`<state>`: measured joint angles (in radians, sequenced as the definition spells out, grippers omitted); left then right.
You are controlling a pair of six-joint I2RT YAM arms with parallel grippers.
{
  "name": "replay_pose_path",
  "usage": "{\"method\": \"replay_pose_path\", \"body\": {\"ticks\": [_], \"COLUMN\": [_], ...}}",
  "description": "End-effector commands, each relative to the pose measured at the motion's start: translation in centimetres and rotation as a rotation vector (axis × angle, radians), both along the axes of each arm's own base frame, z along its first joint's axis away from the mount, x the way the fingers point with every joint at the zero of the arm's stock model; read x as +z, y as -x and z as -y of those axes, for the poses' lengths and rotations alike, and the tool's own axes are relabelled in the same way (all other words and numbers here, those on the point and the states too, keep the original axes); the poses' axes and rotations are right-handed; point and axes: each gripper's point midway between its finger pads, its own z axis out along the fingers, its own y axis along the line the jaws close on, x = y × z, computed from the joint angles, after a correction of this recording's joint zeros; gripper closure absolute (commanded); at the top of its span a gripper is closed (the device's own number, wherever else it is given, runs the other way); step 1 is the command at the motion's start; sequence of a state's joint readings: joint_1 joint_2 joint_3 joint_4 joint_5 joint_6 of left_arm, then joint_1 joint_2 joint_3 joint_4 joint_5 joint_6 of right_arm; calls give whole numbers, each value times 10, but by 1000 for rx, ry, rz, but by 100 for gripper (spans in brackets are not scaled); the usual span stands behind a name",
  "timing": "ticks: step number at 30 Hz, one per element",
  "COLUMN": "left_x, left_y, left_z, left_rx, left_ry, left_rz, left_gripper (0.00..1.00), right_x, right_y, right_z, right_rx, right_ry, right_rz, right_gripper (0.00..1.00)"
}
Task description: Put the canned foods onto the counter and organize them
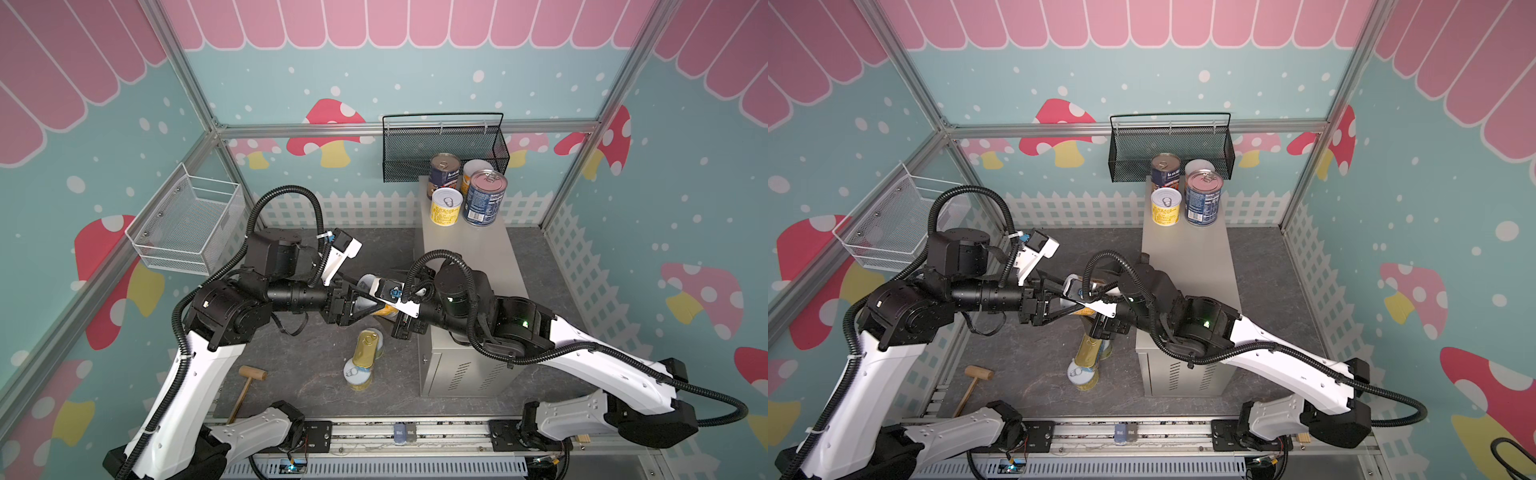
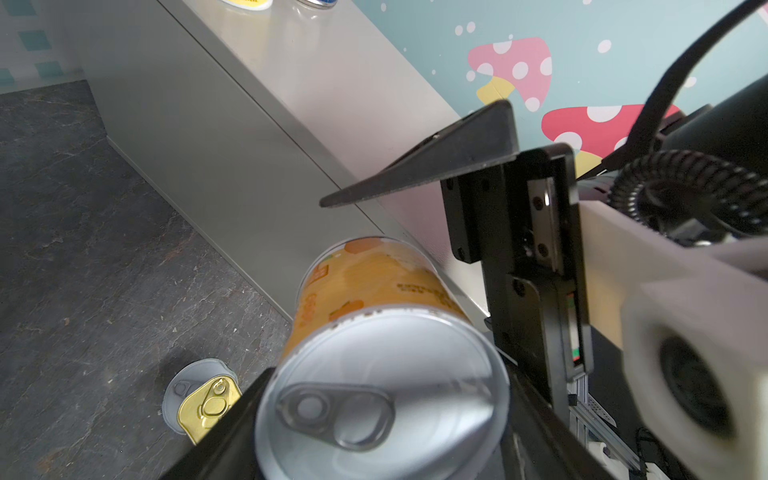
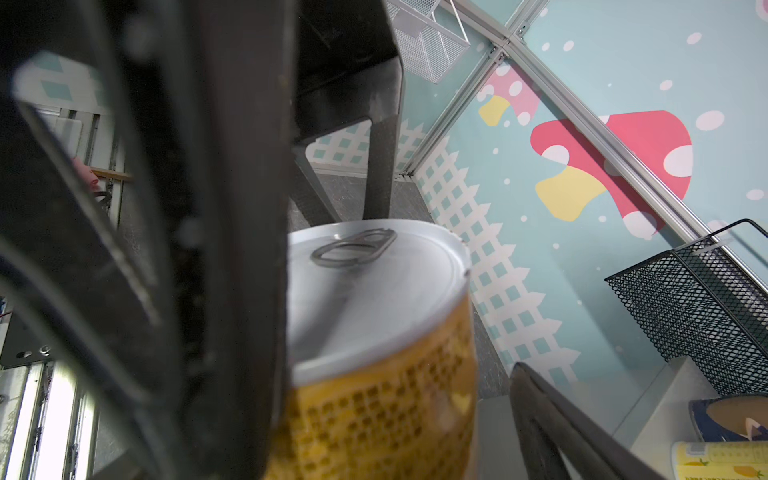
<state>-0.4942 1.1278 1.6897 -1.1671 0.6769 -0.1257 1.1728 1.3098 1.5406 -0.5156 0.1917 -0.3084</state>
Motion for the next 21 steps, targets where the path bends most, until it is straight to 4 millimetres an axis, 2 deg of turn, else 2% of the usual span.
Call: {"method": "replay_pose_path", "body": {"ticks": [1, 4, 8, 13, 15, 17, 18, 19, 20, 21], "left_x": [24, 24, 26, 27, 27, 27, 28, 29, 30, 31], "left_y": [11, 11, 11, 13, 12, 12, 12, 12, 13, 13], "left_z": [0, 0, 2, 5, 7, 8, 8, 8, 7, 7], "left_rx": [-45, -42, -49, -69, -76, -76, -74, -72, -77, -77], "left_ry": [45, 45, 51, 59, 62, 66, 68, 72, 76, 79], "left_rz": [96, 95, 92, 81, 76, 75, 78, 86, 98, 108], "left_gripper": [87, 87, 86, 83, 71, 39, 27, 10, 1, 1], "right_x": [17, 17, 19, 26, 29, 32, 34, 36, 39, 42], "right_y": [-6, -5, -4, -1, 0, 2, 2, 2, 2, 1], "right_z": [3, 4, 5, 6, 8, 9, 10, 11, 13, 16], "right_rx": [-33, -27, -21, -11, -10, -7, -10, -15, -23, -36], "right_ry": [-30, -33, -39, -64, -77, -96, -104, -116, -131, -148], "right_rz": [46, 44, 44, 44, 43, 40, 39, 37, 34, 29], "right_gripper": [6, 12, 25, 33, 36, 38, 39, 39, 39, 40]}}
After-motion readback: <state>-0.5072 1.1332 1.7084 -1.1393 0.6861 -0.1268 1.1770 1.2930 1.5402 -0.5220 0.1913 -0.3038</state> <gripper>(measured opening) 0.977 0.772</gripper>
